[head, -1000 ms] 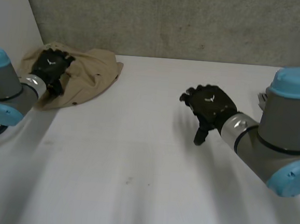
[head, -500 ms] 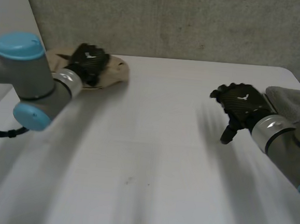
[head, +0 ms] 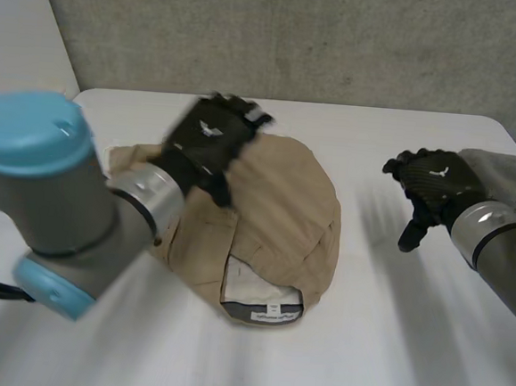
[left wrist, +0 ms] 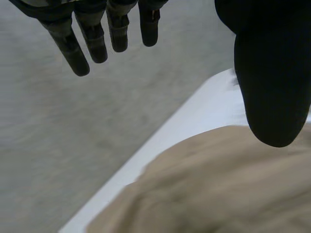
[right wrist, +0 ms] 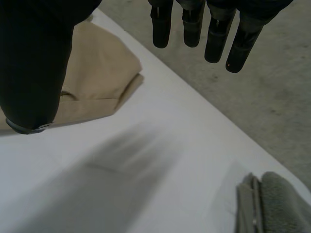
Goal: Fold the laundry.
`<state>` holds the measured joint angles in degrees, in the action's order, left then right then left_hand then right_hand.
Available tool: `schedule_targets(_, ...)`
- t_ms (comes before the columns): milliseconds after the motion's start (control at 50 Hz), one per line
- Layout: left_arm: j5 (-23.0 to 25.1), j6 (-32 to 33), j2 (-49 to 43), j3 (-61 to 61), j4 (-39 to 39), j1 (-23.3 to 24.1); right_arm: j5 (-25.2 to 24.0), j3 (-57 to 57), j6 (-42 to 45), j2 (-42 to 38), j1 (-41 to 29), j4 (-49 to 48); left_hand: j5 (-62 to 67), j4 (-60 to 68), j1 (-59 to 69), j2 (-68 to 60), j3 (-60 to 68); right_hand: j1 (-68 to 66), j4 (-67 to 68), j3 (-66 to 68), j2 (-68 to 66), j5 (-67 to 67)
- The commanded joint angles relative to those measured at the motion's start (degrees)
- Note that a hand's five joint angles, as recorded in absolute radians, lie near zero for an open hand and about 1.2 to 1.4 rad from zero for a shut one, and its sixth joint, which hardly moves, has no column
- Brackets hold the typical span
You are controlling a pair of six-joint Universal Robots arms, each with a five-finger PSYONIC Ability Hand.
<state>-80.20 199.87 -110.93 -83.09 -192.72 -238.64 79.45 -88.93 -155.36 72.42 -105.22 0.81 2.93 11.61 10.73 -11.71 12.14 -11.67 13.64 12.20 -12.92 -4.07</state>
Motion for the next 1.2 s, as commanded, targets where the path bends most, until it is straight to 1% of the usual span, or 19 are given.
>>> schedule_targets(20,0.13,0.70,0.36,0.56,0.23,-9.64,-4.29,-5.27,-0.46,0.52,-4.10,0.07,-1.71,-0.39,0.49,0.48,-0.91,1.67,-3.64,-2.20,2.92,4.07)
schedule_targets(120,0.84,1.66,-4.20,2.32,0.32,-14.39,-4.39,-7.57,-1.08,0.17,-10.17,-0.46,-1.37,-0.05,0.83,0.15,-0.58,1.67,-3.64,-2.20,2.92,4.07)
schedule_targets(220,1.01,5.52,-11.75,6.97,0.59,-19.31,-4.30,-8.10,-3.63,-1.58,-14.22,-1.42,-0.20,1.13,2.00,-1.03,0.60,1.67,-3.64,-2.20,2.92,4.07)
schedule_targets(320,1.01,9.57,-16.59,10.67,2.25,-23.18,-3.78,-8.19,-4.07,-5.09,-18.17,-4.85,0.14,1.46,2.34,-1.37,0.94,1.67,-3.64,-2.20,2.92,4.07)
schedule_targets(380,1.19,11.33,-19.93,13.12,3.74,-24.33,-2.72,-8.19,-3.81,-5.80,-19.40,-5.65,0.81,2.13,3.01,-2.04,1.61,1.67,-3.64,-2.20,2.92,4.07)
schedule_targets(460,1.28,11.42,-22.13,15.06,4.10,-24.68,-0.44,-8.01,-3.11,-8.52,-20.20,-6.53,3.67,4.99,5.86,-4.89,4.46,1.67,-3.64,-2.20,2.92,4.07)
schedule_targets(500,1.36,11.42,-22.84,15.68,4.10,-24.77,1.41,-7.66,-2.05,-9.84,-20.20,-7.23,5.01,6.34,7.21,-6.24,5.81,-2.60,0.63,2.07,-1.35,-0.21)
schedule_targets(540,1.28,11.60,-24.15,16.56,4.10,-24.77,2.72,-7.48,-1.18,-10.46,-20.20,-7.75,10.04,11.37,12.24,-11.27,10.84,-5.47,3.49,4.94,-4.21,-3.07)
schedule_targets(560,1.28,11.60,-24.51,17.00,4.19,-24.77,3.77,-7.48,-0.13,-10.81,-20.11,-8.37,12.73,14.05,14.93,-13.96,13.53,-10.14,8.17,9.61,-8.89,-7.75)
schedule_targets(620,1.19,11.60,-25.91,18.14,4.37,-24.51,4.93,-7.75,1.37,-11.16,-20.11,-9.25,22.15,23.47,24.35,-23.38,22.95,-22.43,20.46,21.90,-21.18,-20.03)
schedule_targets(660,1.28,11.60,-26.36,18.32,4.37,-24.24,5.54,-7.92,2.52,-11.08,-19.85,-9.95,30.54,31.87,32.74,-31.77,31.34,-41.73,39.76,41.20,-40.48,-39.33)
schedule_targets(680,1.19,11.60,-26.53,18.41,4.28,-23.89,5.72,-8.01,2.78,-10.99,-19.76,-10.13,44.07,45.40,46.27,-45.30,44.87,-51.47,49.50,50.94,-50.22,-49.08)
schedule_targets(720,0.93,11.60,-26.45,18.32,4.28,-23.54,6.16,-8.01,2.96,-10.47,-19.41,-10.48,61.11,62.43,63.31,-62.34,61.91,-68.26,66.29,67.73,-67.01,-65.87)
schedule_targets(740,0.84,11.51,-26.27,18.32,4.37,-23.28,6.42,-8.01,3.05,-10.37,-19.32,-10.57,67.01,68.33,69.21,-68.24,67.80,-68.33,66.36,67.80,-67.08,-65.93)
schedule_targets(820,0.49,10.72,-25.48,16.83,4.72,-20.73,7.04,-7.84,3.22,-8.27,-18.27,-10.48,67.07,68.39,69.27,-68.29,67.86,-68.33,66.36,67.80,-67.08,-65.93)
schedule_targets(940,1.01,8.79,-14.59,8.58,5.51,-16.69,6.60,-8.80,7.96,-2.21,-15.55,-9.60,67.07,68.39,69.27,-68.29,67.86,-68.33,66.36,67.80,-67.08,-65.93)
schedule_targets(1060,0.75,5.28,-6.15,2.07,5.68,-12.12,6.95,-10.30,21.40,1.93,-7.55,-4.08,67.07,68.39,69.27,-68.29,67.86,-68.33,66.36,67.80,-67.08,-65.93)
schedule_targets(1180,0.75,3.08,0.88,-5.75,6.12,-8.16,7.13,-10.21,33.62,2.37,1.67,3.39,67.07,68.39,69.27,-68.29,67.86,-68.33,66.36,67.80,-67.08,-65.93)
schedule_targets(1200,0.84,2.81,1.67,-6.89,6.12,-7.29,7.30,-9.86,37.03,2.28,4.03,4.80,67.07,68.39,69.27,-68.29,67.86,-68.33,66.36,67.80,-67.08,-65.93)
